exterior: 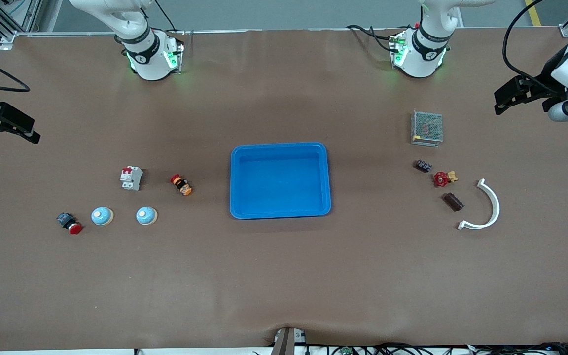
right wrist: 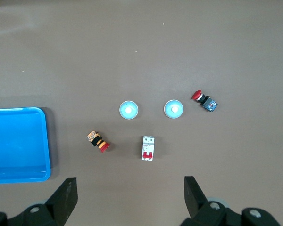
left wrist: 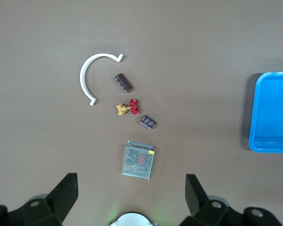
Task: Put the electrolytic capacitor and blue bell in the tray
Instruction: 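Move both grippers out from rest toward the bells and capacitors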
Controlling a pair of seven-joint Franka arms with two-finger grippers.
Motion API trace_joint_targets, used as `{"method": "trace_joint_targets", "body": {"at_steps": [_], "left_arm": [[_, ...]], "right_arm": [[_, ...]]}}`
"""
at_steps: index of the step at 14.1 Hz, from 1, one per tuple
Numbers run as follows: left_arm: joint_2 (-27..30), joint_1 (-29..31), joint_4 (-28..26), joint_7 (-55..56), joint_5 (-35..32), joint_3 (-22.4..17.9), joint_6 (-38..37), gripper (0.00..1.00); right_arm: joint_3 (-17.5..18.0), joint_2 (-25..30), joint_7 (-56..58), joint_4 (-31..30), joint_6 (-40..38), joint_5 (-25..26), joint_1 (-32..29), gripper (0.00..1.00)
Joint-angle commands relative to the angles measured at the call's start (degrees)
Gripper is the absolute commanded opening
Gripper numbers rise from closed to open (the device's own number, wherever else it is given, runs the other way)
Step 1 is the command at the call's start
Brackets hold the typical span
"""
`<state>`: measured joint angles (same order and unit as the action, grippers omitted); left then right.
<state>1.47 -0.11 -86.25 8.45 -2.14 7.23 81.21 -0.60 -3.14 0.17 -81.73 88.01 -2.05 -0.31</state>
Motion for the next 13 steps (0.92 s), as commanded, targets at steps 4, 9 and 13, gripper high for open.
{"method": "trace_joint_targets", "body": {"at_steps": [4, 9, 13], "left_arm": [[0.64, 0.37, 0.12, -1.07, -1.03, 0.07, -0.26, 1.0], [0.11, 0.11, -0.4, -0.28, -2.26, 0.42, -0.35, 1.0], [0.02, -0.16, -2.59, 5.23, -2.17, 2.17, -1.76, 1.0]], "right_arm": [[0.25, 0.41, 0.01, -0.53, 0.23, -0.68, -0.48, 1.0], [0.25, 0.59, -0.78, -2.54, 1.54, -1.29, -0.13, 1.0], [0.25, 0.85, -1.49, -11.4, 7.94, -1.29, -0.04, 1.0]]}}
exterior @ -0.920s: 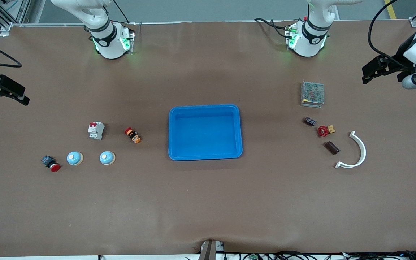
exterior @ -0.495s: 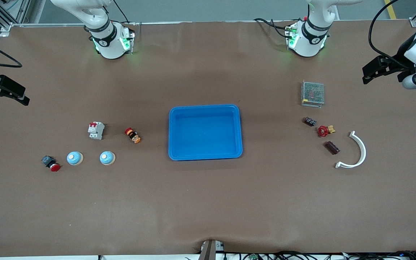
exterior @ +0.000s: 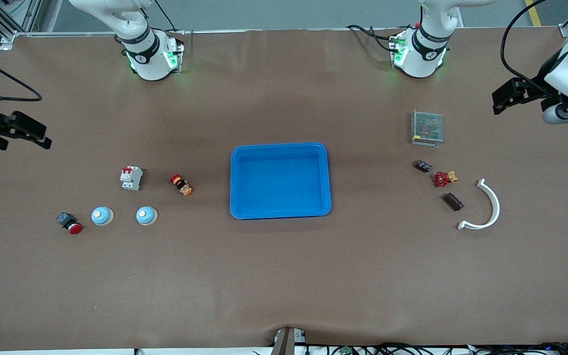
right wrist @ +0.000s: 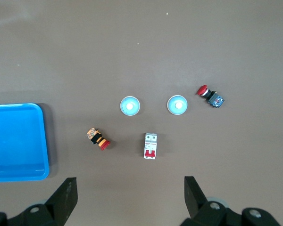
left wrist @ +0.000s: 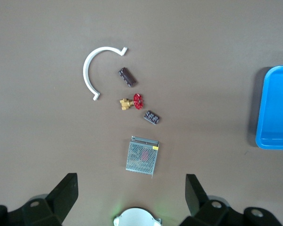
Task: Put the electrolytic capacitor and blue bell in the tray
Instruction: 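Move both grippers out from rest toward the bells and capacitors, then grasp the blue bell with the right gripper while the left gripper grasps a capacitor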
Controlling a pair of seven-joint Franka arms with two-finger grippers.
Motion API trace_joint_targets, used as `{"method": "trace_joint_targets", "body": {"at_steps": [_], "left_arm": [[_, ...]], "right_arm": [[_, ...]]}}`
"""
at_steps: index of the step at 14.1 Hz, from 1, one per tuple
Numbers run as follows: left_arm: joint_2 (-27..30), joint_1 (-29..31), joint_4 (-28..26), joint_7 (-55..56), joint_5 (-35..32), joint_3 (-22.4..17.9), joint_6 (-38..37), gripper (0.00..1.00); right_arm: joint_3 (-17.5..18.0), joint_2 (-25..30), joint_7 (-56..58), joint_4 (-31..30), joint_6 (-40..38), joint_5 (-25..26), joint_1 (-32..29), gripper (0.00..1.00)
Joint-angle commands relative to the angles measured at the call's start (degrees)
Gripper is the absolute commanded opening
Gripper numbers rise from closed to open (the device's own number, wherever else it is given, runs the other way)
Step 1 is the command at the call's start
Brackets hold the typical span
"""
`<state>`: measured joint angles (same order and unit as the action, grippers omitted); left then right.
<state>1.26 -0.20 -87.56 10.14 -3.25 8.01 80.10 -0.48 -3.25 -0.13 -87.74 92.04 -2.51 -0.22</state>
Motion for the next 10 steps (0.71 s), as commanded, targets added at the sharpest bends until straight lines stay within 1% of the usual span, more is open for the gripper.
{"method": "trace_joint_targets", "body": {"at_steps": [1, 2, 4, 6, 10], "left_arm": [[0.06, -0.15, -1.91, 5.75, -1.15, 2.44, -0.47, 1.0], [-0.03, 0.03, -2.87, 6.29, -1.15, 3.4, 0.05, 1.0], [0.06, 0.03, -5.86, 6.3, -1.15, 3.5, 2.33, 1.0], [0.32, 0.03, -8.76, 6.38, -1.06, 3.85, 4.53, 1.0], [1.9, 0.03, -18.15, 7.87, -0.36, 4.46, 12.25, 1.0]], "right_arm": [[0.21, 0.97, -1.19, -7.95, 6.46, -0.83, 0.04, 1.0], [0.21, 0.88, -1.19, -9.97, 8.4, -0.83, 0.04, 1.0], [0.21, 0.09, -1.28, -12.8, 11.83, -0.83, 0.48, 1.0], [0.13, -2.8, -3.2, -12.9, 13.16, -0.83, 1.27, 1.0], [0.13, -8.86, -8.22, -12.9, 18.86, -0.74, 2.86, 1.0]]}}
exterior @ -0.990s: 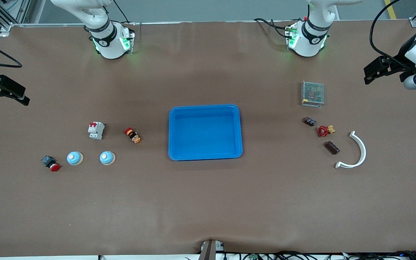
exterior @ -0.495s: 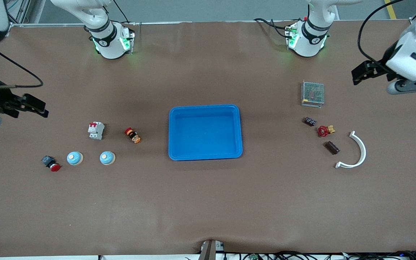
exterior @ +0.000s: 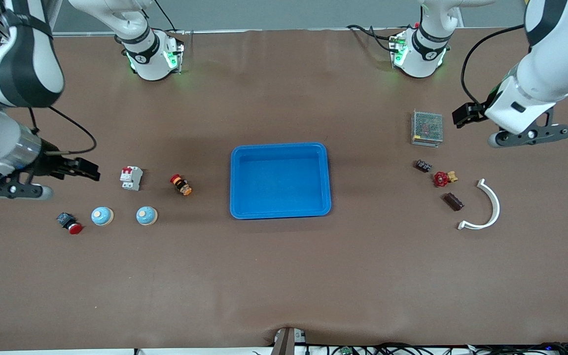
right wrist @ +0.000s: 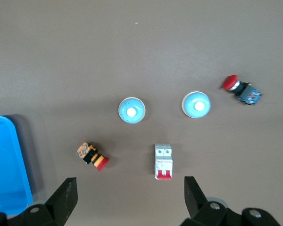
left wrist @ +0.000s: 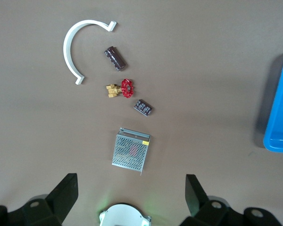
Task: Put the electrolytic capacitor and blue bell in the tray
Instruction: 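Grasp the blue bell with the right gripper while the left gripper grasps a capacitor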
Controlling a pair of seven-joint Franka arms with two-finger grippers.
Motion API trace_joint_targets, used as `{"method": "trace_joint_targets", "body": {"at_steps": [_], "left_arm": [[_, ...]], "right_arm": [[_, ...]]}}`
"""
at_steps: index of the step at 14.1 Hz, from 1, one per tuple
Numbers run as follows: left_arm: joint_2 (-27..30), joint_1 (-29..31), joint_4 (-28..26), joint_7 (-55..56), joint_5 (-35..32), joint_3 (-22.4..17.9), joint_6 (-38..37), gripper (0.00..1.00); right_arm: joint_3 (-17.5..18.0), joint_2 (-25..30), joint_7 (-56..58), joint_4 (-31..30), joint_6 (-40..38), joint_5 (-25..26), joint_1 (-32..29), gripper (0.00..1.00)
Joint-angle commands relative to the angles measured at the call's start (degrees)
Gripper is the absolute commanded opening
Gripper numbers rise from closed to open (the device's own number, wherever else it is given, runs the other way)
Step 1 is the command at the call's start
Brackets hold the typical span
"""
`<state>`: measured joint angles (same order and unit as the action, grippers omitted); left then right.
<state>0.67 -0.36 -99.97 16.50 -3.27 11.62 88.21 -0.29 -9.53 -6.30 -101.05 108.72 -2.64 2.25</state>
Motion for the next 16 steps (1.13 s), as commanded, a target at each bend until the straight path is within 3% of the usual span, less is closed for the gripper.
{"method": "trace_joint_targets", "body": {"at_steps": [1, 5, 9, 12, 16], "left_arm": [[3.1, 0.36, -8.29, 2.48, -0.25, 2.08, 6.51, 1.0], [3.63, 0.36, -16.29, 10.3, -0.25, 4.99, 14.16, 1.0], [4.86, 1.06, -26.66, 18.2, -0.25, 5.16, 24.61, 1.0], [4.78, 2.73, -34.13, 24.18, -0.25, 5.16, 34.63, 1.0], [3.2, 6.15, -39.68, 31.47, -0.25, 5.16, 44.4, 1.0]], "right_arm": [[-0.06, -3.99, -2.14, 0.24, 3.59, -0.7, 0.3, 1.0], [0.03, -8.31, -2.23, -0.72, 7.63, -0.7, 0.3, 1.0], [0.02, -9.98, -2.32, -6.96, 18.0, -0.7, 0.48, 1.0], [0.03, -12.97, -2.84, -7.58, 20.12, -0.79, 0.65, 1.0], [0.03, -14.99, -2.93, -11.96, 28.62, -0.79, 1.62, 1.0]]}}
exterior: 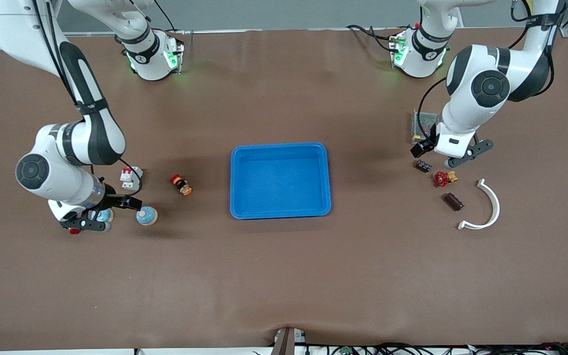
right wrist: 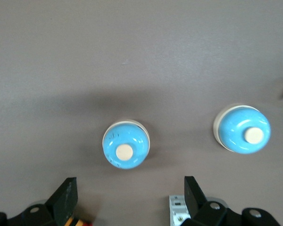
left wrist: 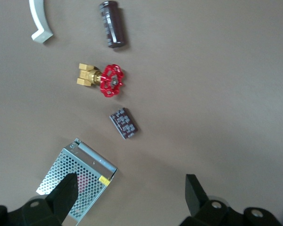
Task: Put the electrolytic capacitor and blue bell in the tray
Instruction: 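Grasp the blue bell with the right gripper while the left gripper grasps a capacitor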
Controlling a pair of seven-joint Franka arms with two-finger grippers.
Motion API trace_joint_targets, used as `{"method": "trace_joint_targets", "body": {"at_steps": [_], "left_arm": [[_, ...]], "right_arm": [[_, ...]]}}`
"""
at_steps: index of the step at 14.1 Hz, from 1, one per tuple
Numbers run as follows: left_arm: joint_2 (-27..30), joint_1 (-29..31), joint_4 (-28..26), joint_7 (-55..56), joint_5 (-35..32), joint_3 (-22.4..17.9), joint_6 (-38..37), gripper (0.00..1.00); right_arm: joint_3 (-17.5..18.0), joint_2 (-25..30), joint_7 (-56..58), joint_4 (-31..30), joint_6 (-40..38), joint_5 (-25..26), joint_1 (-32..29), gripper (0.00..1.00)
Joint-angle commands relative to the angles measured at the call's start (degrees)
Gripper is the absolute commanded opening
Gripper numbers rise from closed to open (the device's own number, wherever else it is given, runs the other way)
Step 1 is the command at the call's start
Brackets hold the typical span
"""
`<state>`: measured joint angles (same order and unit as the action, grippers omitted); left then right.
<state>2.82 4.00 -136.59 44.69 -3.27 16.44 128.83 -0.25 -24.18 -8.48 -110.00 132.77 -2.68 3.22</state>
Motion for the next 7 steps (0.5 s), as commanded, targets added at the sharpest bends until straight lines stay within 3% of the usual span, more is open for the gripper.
{"method": "trace_joint_targets", "body": {"at_steps": [1, 7], "left_arm": [[0.17, 1.89, -3.67, 5.21, -0.33, 0.26, 5.28, 1.0], [-6.15, 6.8, -4.12, 10.94, -0.86, 0.17, 13.98, 0.9]], "right_arm": [[-0.02, -1.04, -1.18, -3.98, 7.12, -0.74, 1.0, 1.0], [-0.02, -5.09, -3.12, -4.26, 11.36, -0.74, 2.15, 1.0]]}}
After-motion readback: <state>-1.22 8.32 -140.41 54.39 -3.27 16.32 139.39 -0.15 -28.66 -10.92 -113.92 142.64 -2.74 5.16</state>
